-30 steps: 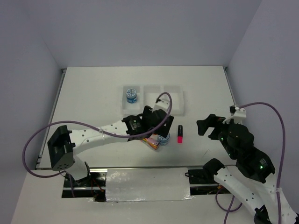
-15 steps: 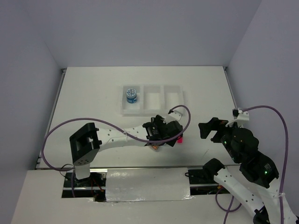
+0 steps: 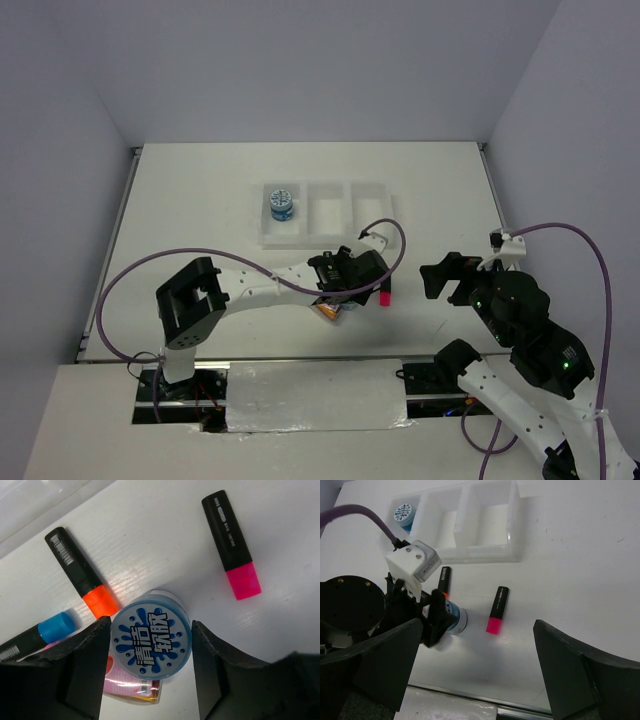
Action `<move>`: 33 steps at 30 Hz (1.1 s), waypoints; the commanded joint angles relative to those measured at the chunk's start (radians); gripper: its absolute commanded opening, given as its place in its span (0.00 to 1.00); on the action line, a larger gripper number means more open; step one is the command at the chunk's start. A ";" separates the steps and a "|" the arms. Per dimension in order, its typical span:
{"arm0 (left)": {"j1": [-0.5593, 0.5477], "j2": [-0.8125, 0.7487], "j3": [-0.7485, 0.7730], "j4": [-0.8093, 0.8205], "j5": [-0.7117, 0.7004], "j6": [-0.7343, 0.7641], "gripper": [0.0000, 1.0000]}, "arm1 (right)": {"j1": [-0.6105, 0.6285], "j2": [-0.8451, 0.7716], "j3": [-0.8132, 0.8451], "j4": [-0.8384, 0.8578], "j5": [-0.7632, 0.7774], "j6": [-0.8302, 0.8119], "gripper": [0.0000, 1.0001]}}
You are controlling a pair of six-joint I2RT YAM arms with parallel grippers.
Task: Sort the stationery into containers
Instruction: Pick up the stationery from the center of the board.
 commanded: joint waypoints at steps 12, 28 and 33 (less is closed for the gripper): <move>0.006 0.032 0.050 0.038 0.052 0.019 0.00 | 0.006 0.014 -0.013 0.050 -0.010 -0.017 1.00; 0.065 -0.139 0.159 -0.018 -0.089 0.028 0.00 | 0.006 0.025 -0.027 0.065 -0.023 -0.014 1.00; 0.206 -0.209 0.168 -0.091 -0.125 0.007 0.00 | 0.007 0.026 -0.029 0.068 -0.027 -0.017 1.00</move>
